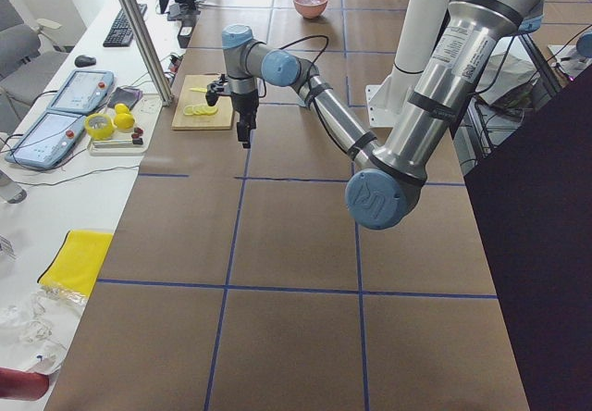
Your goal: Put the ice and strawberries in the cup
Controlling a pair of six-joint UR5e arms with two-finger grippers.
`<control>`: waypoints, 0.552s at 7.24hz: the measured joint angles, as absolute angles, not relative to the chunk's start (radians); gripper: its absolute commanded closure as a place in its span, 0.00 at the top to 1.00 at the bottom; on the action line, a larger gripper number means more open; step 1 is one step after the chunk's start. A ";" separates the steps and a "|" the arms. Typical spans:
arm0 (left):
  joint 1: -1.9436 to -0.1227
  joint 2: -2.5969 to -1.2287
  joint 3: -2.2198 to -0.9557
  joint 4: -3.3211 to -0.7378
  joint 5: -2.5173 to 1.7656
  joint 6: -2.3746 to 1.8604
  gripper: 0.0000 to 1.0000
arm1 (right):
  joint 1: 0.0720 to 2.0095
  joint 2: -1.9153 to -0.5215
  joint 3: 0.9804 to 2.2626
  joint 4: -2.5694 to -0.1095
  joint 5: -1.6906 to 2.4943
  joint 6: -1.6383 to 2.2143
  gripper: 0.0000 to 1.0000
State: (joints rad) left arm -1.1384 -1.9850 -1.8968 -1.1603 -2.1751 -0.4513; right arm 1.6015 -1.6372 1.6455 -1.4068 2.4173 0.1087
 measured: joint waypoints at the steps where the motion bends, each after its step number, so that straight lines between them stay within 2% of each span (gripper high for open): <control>1: -1.220 -1.952 -1.858 -1.159 -2.218 -0.310 1.00 | 1.601 -1.640 1.643 -1.406 2.418 0.109 1.00; 4: -1.425 -1.865 -1.662 -1.243 -2.272 0.031 1.00 | 1.601 -1.647 1.628 -1.406 2.425 0.104 1.00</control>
State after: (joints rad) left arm -1.4251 -1.8647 -1.6620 -1.2425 -2.2723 0.0306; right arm 1.6015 -1.6472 1.6281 -1.4065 2.4249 0.1042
